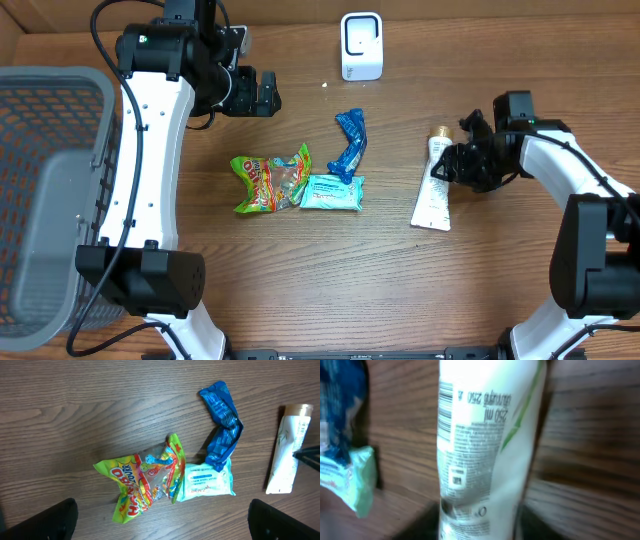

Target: Scan the item barcode

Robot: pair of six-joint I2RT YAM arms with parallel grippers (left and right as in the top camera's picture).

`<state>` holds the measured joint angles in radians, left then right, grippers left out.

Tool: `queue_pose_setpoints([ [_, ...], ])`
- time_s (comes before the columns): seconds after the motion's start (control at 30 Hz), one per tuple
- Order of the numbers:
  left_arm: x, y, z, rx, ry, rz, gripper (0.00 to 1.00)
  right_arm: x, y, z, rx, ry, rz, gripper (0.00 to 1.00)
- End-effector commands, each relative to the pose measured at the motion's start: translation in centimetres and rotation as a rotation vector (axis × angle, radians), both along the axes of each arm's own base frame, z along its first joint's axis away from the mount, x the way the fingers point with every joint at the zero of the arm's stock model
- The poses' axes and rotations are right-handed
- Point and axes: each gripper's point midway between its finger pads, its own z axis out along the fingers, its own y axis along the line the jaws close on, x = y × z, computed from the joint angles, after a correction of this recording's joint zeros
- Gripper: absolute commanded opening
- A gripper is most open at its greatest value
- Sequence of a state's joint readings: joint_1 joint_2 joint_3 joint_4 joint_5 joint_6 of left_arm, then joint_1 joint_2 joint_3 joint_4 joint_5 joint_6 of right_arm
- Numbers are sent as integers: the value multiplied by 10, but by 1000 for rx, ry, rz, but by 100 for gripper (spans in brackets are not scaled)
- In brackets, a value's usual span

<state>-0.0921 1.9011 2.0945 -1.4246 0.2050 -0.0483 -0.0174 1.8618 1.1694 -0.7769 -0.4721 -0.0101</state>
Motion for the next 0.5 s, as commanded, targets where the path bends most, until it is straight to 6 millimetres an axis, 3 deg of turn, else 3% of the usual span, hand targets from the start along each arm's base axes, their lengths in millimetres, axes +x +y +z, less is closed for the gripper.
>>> queue_pose_setpoints([
  [0.0, 1, -2, 7, 7, -26, -23, 100, 4, 12, 10, 87, -45, 43, 9],
  [0.07, 1, -2, 7, 7, -26, -23, 100, 6, 14, 17, 104, -44, 45, 4],
  [0.3, 1, -2, 7, 7, -26, -23, 100, 22, 13, 48, 114, -67, 44, 4],
  [0.47, 1, -2, 7, 7, -26, -23, 100, 28, 22, 52, 170, -111, 61, 4],
])
